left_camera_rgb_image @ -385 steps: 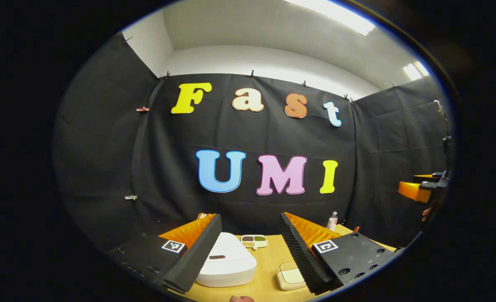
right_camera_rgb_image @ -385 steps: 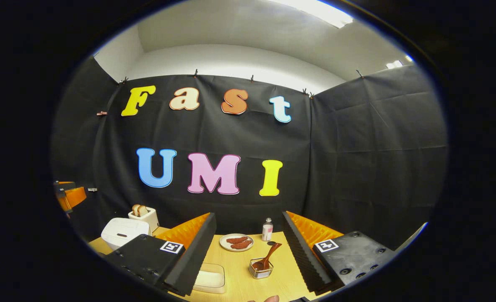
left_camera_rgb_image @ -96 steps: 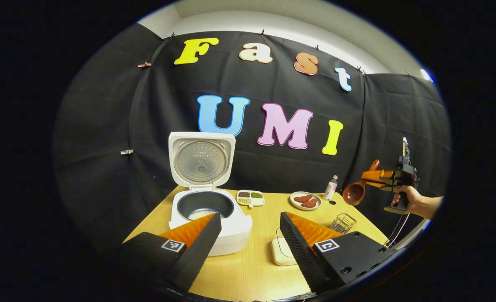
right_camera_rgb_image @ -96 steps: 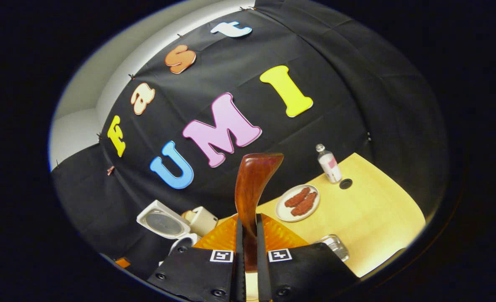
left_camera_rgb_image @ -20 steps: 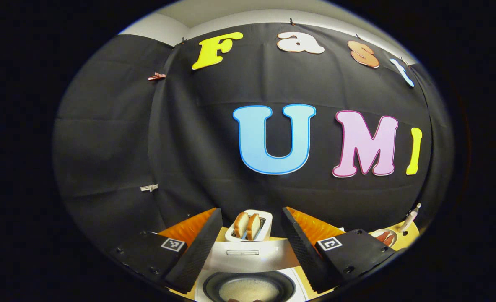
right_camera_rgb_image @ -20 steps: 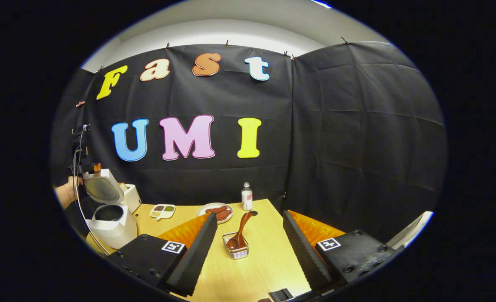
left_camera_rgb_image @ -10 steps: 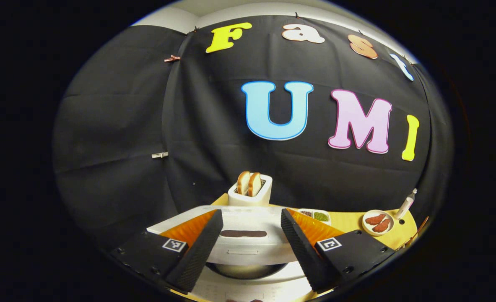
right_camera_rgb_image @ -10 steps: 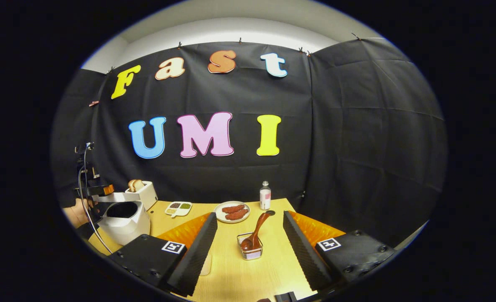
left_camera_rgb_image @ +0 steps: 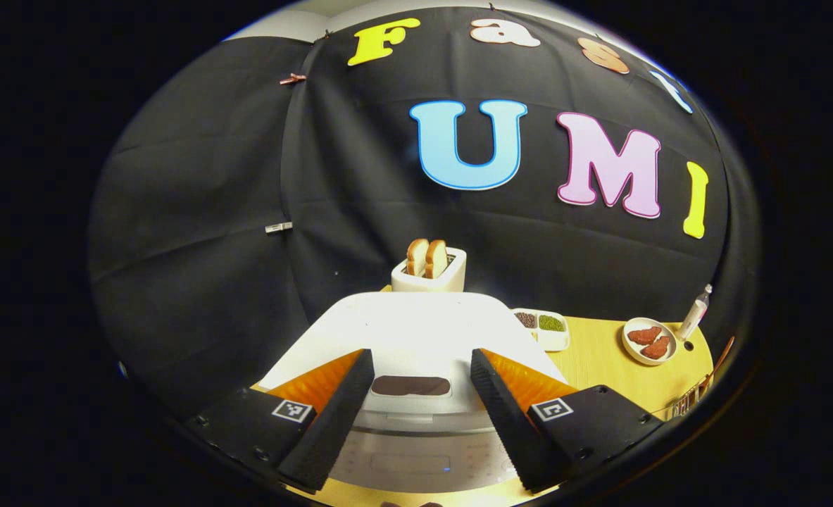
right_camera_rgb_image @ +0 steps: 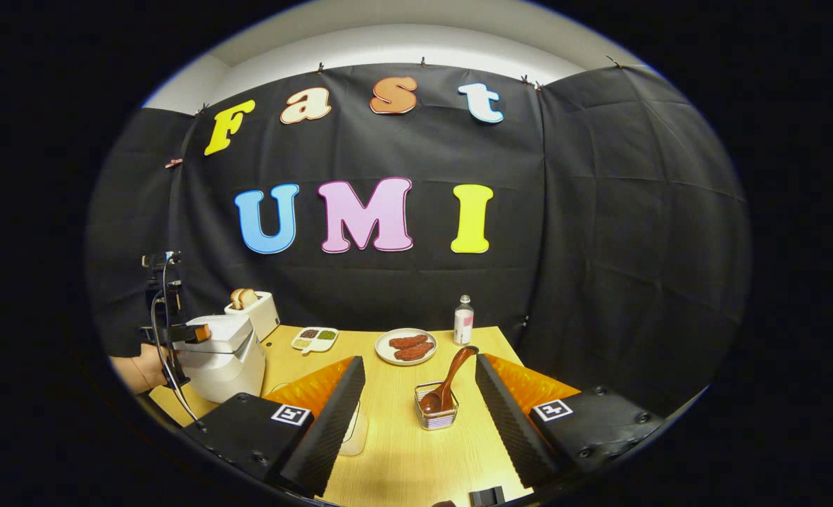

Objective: Close the left gripper, press the button to open the rice cooker; take a wooden spoon from the chopstick holder with the right hand, scoop a spoonful of rice and pour it into the rice cooker, then put the wooden spoon back into the chopstick holder.

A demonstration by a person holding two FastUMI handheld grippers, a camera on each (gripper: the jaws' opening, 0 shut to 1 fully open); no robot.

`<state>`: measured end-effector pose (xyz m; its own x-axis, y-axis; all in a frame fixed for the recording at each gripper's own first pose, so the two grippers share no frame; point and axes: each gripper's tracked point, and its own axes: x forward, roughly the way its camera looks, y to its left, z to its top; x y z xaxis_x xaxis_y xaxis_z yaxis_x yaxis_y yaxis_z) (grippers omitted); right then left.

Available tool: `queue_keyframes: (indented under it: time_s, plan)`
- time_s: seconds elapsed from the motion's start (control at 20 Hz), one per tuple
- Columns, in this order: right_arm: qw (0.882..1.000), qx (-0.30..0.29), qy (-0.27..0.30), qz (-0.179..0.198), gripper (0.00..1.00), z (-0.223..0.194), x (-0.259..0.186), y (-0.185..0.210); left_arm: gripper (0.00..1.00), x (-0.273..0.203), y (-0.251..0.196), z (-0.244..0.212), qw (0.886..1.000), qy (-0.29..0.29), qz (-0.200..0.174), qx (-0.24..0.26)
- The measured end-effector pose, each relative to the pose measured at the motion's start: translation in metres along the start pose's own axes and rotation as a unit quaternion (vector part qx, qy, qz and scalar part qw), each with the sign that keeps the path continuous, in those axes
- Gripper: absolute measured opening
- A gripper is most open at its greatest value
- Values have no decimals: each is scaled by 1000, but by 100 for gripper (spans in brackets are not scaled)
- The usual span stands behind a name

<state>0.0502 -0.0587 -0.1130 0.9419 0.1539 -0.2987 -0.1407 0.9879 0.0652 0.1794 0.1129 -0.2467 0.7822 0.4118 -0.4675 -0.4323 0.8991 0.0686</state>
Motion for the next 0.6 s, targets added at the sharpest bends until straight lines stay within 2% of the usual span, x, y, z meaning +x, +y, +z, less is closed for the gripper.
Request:
queue_keyframes:
  time_s: [0.35,0.6]
  plan:
    - [1000,-2,-6,4,98,2,7,-6,99,-1,-1,-35,999,47,7,7]
    - [1000,0,-20,13,98,11,12,0,100,-2,-2,-40,999,48,11,12]
